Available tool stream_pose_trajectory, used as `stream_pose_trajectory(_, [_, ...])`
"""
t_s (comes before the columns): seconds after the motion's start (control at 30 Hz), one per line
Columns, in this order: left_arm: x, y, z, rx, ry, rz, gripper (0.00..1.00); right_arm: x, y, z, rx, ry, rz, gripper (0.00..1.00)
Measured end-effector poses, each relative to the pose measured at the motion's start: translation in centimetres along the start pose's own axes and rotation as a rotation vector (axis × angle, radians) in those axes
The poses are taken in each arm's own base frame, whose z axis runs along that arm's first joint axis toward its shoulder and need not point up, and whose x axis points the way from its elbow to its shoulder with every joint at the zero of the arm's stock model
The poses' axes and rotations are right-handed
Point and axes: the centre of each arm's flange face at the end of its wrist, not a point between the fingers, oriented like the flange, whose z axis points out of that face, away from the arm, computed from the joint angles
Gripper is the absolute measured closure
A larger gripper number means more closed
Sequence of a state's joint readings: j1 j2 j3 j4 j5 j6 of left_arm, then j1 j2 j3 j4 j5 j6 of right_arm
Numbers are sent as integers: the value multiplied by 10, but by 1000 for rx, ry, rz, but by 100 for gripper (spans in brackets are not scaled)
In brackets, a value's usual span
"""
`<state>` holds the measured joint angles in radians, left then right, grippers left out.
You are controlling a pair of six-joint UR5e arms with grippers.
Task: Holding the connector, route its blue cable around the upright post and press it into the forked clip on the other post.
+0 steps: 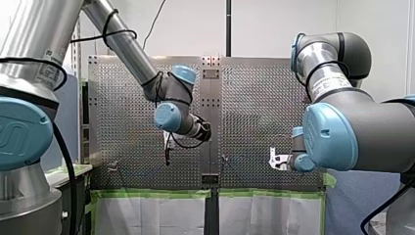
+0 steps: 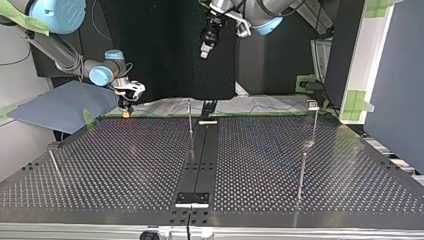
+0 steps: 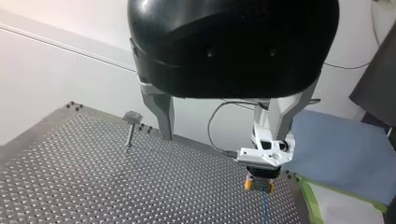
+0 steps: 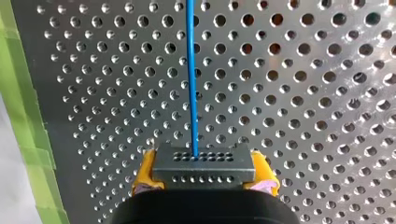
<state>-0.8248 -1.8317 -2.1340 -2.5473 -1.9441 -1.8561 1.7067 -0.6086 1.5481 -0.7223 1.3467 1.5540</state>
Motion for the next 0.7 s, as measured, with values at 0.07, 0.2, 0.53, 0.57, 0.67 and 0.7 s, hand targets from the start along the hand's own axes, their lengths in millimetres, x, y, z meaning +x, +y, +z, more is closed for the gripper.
stream_pose_trajectory(0.07, [-1, 3, -7, 1, -3, -4, 0, 0, -1, 0, 3, 0, 0, 100])
stream_pose_trajectory(0.2, [-6, 7, -19, 5, -22, -16, 0, 0, -3, 0, 6, -1, -1, 100])
stream_pose_trajectory(0.53, [-36, 5, -34, 31, -116, -67, 0, -1, -2, -1, -16, -9, -7, 100])
stream_pose_trajectory(0.57, [-37, 5, -36, 34, -124, -72, 0, -1, -2, -1, -16, -12, -9, 100])
stream_pose_trajectory(0.67, [-41, 8, -41, 41, -148, -93, 0, -2, -3, -2, -12, -18, -18, 100])
stream_pose_trajectory(0.7, [-42, 9, -43, 43, -155, -102, 0, -2, -4, -2, -10, -20, -23, 100])
